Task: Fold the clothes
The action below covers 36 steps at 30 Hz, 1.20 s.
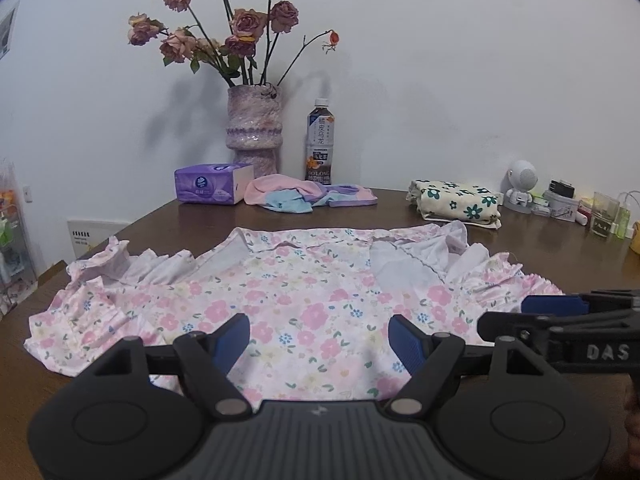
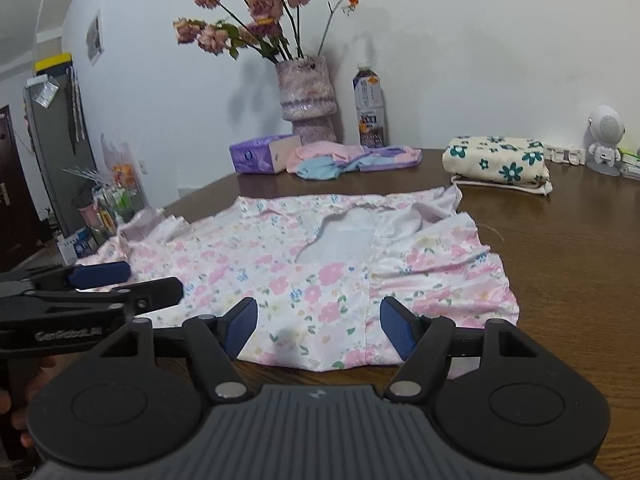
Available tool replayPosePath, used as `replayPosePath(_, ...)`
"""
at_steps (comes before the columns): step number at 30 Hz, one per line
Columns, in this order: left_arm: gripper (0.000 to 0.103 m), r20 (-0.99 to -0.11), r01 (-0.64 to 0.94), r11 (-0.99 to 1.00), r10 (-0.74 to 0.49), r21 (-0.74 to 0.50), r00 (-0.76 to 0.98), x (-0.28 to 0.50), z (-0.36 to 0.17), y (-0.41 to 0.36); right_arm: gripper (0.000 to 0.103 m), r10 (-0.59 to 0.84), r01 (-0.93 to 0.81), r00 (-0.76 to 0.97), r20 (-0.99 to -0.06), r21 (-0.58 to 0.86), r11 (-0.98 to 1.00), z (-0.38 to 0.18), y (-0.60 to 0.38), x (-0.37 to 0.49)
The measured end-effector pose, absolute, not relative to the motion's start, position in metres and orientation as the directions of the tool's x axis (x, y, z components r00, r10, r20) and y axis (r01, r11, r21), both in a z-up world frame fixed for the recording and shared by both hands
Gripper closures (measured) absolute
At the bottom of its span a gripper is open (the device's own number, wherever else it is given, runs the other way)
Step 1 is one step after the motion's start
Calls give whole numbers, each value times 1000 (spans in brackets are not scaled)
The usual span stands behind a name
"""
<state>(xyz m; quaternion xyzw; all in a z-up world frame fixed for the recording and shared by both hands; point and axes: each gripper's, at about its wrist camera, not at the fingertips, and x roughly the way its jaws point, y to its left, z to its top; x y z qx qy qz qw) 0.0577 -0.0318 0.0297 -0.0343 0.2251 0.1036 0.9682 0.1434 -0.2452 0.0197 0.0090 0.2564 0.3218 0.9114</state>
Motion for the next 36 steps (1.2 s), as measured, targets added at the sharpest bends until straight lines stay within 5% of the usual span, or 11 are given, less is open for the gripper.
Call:
replayPosePath(18, 28, -421, -207, 978, 178, -25, 889, 79, 57, -30, 33, 589, -610, 628, -509, 148, 778, 33, -250, 170)
replayPosePath(36, 27, -502, -17, 1000, 15, 0, 865, 97, 75, 29, 33, 501, -567, 654, -566, 71, 821, 43, -211, 184)
